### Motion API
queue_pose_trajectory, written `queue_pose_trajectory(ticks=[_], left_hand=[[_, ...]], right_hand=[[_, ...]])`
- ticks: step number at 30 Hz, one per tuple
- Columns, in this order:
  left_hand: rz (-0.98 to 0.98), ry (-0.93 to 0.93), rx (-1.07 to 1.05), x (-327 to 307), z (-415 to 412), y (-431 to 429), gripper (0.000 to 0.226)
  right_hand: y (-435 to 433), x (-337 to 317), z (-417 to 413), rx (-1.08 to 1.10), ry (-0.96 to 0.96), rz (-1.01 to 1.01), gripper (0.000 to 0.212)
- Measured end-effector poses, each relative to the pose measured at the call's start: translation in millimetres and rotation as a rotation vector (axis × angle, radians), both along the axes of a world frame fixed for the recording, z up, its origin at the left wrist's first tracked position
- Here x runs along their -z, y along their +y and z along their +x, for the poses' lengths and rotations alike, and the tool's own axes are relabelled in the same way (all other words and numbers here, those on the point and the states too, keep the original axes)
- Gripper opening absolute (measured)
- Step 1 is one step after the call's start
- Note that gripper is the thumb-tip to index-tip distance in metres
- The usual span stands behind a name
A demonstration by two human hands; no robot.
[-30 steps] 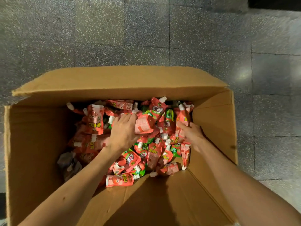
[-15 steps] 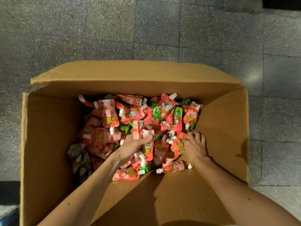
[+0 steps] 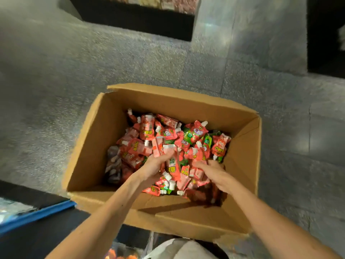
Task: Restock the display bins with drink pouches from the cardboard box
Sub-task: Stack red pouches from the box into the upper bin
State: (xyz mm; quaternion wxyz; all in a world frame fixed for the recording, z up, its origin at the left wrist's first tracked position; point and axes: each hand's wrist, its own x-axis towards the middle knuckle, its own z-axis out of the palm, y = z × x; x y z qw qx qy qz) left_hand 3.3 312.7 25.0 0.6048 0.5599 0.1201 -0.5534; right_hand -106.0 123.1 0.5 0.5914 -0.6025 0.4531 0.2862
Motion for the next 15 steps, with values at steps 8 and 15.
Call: queue_pose_trajectory(ticks=[8,15], left_hand=[[-0.157,-0.144,-0.420,-107.7,-98.6,50.9,0.037],[-0.241,-0.286,-0.759,-202.2,-192.6,126.8,0.043]], right_hand=[[36.5,-108.6,-21.4,-0.076,-0.226,0.411,0.031],[124.1,-223.0,-48.2,-0.333,-0.514,0.765,0.022]])
